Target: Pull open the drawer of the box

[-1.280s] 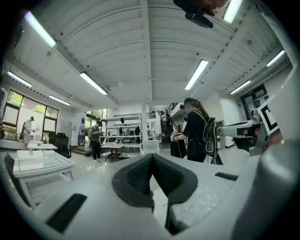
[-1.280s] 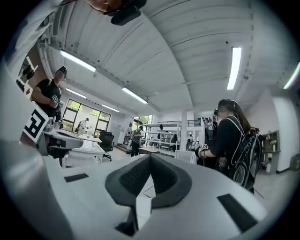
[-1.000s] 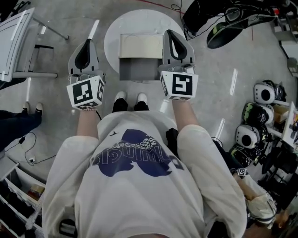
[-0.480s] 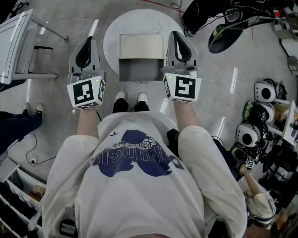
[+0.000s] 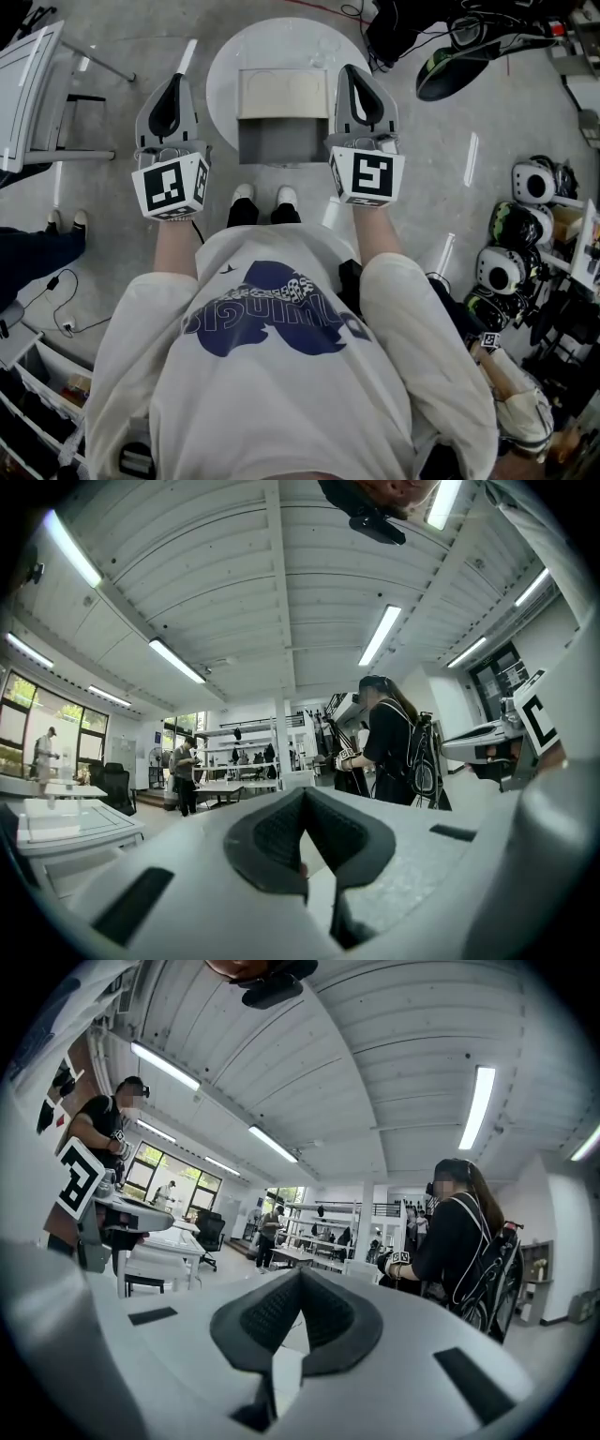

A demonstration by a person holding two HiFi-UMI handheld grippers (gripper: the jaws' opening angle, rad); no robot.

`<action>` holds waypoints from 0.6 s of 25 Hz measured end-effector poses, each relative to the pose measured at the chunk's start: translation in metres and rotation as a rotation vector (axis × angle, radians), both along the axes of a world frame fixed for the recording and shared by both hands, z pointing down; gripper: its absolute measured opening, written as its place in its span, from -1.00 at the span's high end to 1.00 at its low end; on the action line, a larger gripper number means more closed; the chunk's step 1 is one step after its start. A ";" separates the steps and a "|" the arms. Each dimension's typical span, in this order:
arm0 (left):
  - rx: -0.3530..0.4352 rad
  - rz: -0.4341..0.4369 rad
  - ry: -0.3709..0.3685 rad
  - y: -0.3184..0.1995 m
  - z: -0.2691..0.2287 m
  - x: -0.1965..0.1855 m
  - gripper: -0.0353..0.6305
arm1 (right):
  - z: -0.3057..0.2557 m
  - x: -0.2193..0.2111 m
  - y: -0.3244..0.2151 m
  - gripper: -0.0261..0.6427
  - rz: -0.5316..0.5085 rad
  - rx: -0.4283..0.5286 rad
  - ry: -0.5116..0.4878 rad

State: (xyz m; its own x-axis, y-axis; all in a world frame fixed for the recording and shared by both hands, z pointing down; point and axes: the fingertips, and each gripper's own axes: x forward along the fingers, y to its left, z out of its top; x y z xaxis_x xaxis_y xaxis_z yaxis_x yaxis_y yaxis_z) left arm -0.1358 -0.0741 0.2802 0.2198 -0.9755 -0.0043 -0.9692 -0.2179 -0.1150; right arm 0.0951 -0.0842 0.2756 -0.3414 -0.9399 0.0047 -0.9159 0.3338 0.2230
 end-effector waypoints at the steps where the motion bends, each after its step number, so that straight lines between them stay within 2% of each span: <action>1: -0.002 -0.004 0.000 0.000 0.001 -0.001 0.87 | 0.000 0.000 0.000 0.93 0.001 0.000 0.003; 15: -0.009 -0.022 0.008 -0.001 0.003 -0.006 0.87 | -0.005 -0.002 -0.002 0.93 -0.014 0.004 0.006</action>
State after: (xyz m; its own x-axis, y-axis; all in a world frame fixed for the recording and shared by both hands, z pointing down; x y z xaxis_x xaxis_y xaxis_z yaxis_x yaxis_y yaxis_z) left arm -0.1422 -0.0749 0.2828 0.1983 -0.9801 0.0027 -0.9746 -0.1975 -0.1055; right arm 0.0930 -0.0859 0.2711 -0.3547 -0.9350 0.0034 -0.9097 0.3459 0.2300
